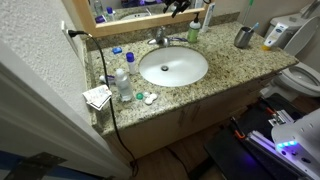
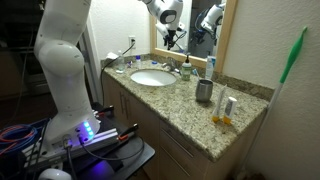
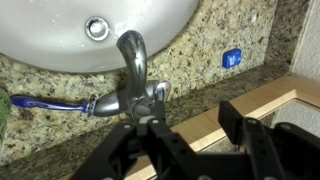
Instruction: Open the tap
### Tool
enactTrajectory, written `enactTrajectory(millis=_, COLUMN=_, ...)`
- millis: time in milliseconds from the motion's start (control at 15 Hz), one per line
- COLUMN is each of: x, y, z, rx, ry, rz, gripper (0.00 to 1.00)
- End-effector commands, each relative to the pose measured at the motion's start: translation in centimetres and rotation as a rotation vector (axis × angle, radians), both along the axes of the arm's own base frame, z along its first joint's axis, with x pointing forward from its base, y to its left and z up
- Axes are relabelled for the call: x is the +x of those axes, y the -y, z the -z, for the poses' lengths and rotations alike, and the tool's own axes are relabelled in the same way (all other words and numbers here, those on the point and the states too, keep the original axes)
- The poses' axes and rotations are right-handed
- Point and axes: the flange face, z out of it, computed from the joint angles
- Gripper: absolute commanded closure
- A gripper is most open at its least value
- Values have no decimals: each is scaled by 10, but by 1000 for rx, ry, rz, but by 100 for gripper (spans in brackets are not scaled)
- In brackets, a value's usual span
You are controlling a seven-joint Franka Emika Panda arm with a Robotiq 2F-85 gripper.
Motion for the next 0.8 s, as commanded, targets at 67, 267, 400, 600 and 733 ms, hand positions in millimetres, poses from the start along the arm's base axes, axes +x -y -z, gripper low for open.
enactTrajectory(millis=67, x=-9, y=-14, z=19, rx=-106, ry=-42, rz=-33, gripper=5)
enactTrajectory(millis=267, x=-3, y=-26, z=30, rx=-183, ry=-59, rz=-32, gripper=0)
enactTrajectory(millis=400, x=1, y=-32, z=38, rx=-226, ry=-73, rz=-25, gripper=0)
enactTrajectory(millis=600, x=10, y=-40, z=47, rx=-281, ry=-78, rz=-6, gripper=0)
enactTrajectory(millis=733, x=17, y=-44, z=50, rx=-315, ry=-68, rz=4, gripper=0)
